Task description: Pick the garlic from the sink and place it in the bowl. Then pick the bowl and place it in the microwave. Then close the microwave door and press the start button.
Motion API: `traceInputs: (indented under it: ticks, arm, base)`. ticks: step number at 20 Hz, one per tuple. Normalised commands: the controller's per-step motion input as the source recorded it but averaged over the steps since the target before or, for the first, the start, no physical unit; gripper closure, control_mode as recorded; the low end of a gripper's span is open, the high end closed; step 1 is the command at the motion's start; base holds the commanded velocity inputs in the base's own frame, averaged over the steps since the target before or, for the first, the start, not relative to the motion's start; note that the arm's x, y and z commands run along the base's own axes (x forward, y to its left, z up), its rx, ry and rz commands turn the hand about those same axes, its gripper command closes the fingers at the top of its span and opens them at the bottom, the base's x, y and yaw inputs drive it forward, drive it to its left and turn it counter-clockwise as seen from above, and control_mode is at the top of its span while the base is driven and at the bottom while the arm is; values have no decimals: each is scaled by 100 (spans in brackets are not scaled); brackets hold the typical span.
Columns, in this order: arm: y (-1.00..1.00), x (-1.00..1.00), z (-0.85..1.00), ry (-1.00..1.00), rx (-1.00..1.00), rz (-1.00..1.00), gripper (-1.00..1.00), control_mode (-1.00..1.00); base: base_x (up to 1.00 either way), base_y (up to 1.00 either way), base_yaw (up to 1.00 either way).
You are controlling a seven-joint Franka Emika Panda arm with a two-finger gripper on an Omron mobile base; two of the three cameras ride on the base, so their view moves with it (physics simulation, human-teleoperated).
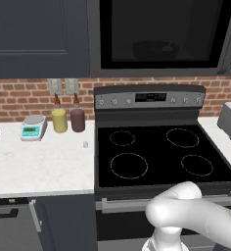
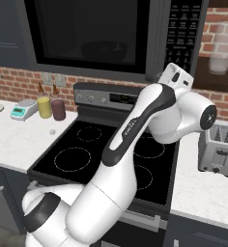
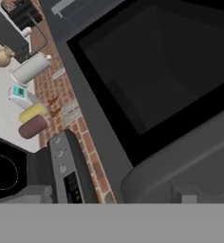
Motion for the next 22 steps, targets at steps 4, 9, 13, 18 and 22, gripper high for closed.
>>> traceInputs:
  ticks: [4,9,13,18,22]
  arm:
    - [-11,9,-1,0,0,-1,-100,-100]
    - [-13,11,-5,0,0,0,-100,-100]
    - [-9,16,-6,0,0,0,-100,-100]
    - [-5,31,-1,0,0,0,-100,-100]
    - [0,34,0,0,0,0,-100,-100]
  base:
    - [0,0,0]
    - [0,0,0]
    - [0,0,0]
    - [0,0,0]
    - [0,0,0]
